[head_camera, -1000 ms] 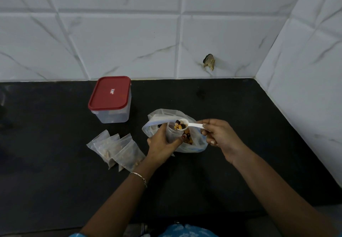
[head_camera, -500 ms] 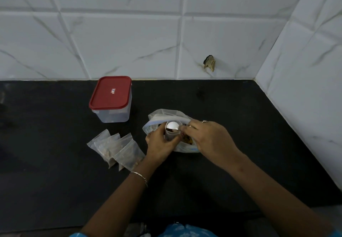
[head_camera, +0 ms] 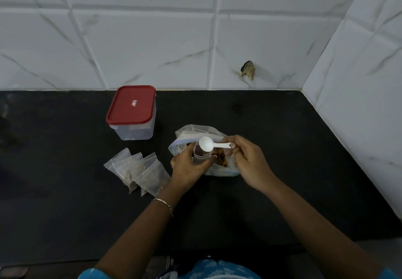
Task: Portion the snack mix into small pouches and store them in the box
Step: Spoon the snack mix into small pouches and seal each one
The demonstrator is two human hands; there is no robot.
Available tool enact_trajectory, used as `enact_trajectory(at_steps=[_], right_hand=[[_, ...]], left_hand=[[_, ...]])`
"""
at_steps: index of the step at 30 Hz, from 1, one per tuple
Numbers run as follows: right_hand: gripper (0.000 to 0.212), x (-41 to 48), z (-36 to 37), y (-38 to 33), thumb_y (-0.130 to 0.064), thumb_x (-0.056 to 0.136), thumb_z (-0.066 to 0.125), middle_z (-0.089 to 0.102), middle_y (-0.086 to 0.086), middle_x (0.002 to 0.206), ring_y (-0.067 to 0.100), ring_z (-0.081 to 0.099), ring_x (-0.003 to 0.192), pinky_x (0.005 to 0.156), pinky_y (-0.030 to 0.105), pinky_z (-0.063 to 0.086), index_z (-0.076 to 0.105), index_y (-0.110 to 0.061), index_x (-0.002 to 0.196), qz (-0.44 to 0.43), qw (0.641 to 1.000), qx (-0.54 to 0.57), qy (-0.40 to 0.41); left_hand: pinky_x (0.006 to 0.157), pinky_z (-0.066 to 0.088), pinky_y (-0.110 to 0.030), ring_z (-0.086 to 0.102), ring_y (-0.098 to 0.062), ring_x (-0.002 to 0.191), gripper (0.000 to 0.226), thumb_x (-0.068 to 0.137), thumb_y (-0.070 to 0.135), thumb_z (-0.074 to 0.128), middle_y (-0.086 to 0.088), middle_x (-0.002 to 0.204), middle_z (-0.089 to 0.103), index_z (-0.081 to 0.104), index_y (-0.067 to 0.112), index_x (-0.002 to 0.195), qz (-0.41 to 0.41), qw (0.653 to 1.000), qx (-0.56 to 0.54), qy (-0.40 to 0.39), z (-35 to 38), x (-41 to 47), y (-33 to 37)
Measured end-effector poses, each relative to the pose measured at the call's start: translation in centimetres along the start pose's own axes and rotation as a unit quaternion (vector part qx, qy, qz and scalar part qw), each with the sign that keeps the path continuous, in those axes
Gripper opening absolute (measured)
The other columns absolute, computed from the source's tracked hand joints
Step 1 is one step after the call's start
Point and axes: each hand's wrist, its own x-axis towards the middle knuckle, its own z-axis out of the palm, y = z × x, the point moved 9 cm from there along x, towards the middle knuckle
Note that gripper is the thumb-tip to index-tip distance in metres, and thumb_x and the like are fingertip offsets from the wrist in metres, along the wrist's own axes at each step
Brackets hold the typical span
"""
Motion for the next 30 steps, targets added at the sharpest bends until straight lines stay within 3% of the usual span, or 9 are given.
enact_trajectory(at_steps=[7,10,14,17,20,25,30], right_hand=[[0.030,-0.8,-0.8,1.8,-0.006,0.101,0.040,0.060,-0.010,0.085,-0.009,0.055,0.070,0.062,0.010,0.042,0.064,-0.018,0.112,0.088,0.988,0.122,0.038],[0.026,-2.2,-1.2,4.5,-0.007,0.102,0.040,0.061,0.001,0.081,-0.004,0.050,0.056,0.053,0.012,0.040,0.064,-0.015,0.107,0.159,0.969,0.178,0.065],[0.019,-4.9,0.2,7.5,-0.010,0.101,0.043,0.063,0.004,0.079,0.004,0.049,0.054,0.051,0.017,0.042,0.060,-0.017,0.107,0.238,0.950,0.192,0.071],[0.009,-5.2,0.7,9.2,-0.015,0.100,0.048,0.067,0.005,0.084,0.010,0.056,0.058,0.056,0.025,0.047,0.052,-0.022,0.105,0.261,0.945,0.163,0.109],[0.005,-4.6,0.6,10.0,-0.021,0.097,0.054,0.066,0.000,0.082,0.012,0.062,0.067,0.060,0.032,0.052,0.050,-0.024,0.099,0.249,0.956,0.067,0.141],[0.014,-3.5,0.3,10.1,-0.023,0.093,0.060,0.055,-0.005,0.075,0.008,0.054,0.063,0.052,0.024,0.042,0.048,-0.017,0.091,0.194,0.963,-0.112,0.151],[0.017,-2.6,0.1,10.3,-0.025,0.092,0.062,0.055,-0.004,0.071,0.010,0.053,0.061,0.054,0.026,0.044,0.049,-0.017,0.086,0.144,0.966,-0.156,0.147]], left_hand=[[0.109,0.036,-0.051,0.053,-0.008,0.118,0.055,0.051,0.076,0.063,0.036,0.099,0.052,0.047,0.057,0.101,-0.023,0.999,0.018,-0.037,0.7,-0.1,-0.4],[0.110,0.036,-0.049,0.052,-0.004,0.118,0.068,0.051,0.075,0.064,0.033,0.104,0.054,0.047,0.050,0.113,-0.024,0.998,0.027,-0.049,0.8,-0.1,-0.9],[0.108,0.037,-0.050,0.055,-0.006,0.115,0.057,0.050,0.076,0.065,0.029,0.103,0.058,0.053,0.050,0.099,-0.040,0.998,0.030,-0.047,0.7,-0.2,-1.8],[0.105,0.040,-0.048,0.056,-0.006,0.111,0.044,0.057,0.070,0.069,0.027,0.101,0.059,0.053,0.051,0.093,-0.045,0.997,0.025,-0.049,0.8,-0.4,-1.9],[0.106,0.039,-0.048,0.056,-0.005,0.112,0.039,0.058,0.074,0.066,0.027,0.101,0.060,0.051,0.063,0.092,-0.042,0.997,0.029,-0.050,0.9,-0.7,-2.1],[0.107,0.038,-0.049,0.056,-0.006,0.112,0.042,0.056,0.076,0.063,0.029,0.099,0.060,0.053,0.056,0.091,-0.047,0.998,0.034,-0.012,0.7,-1.3,-2.3],[0.098,0.050,-0.037,0.060,0.002,0.102,0.035,0.073,0.044,0.078,0.023,0.098,0.063,0.054,0.044,0.099,-0.033,0.999,0.003,0.013,0.8,-1.7,-2.0]])
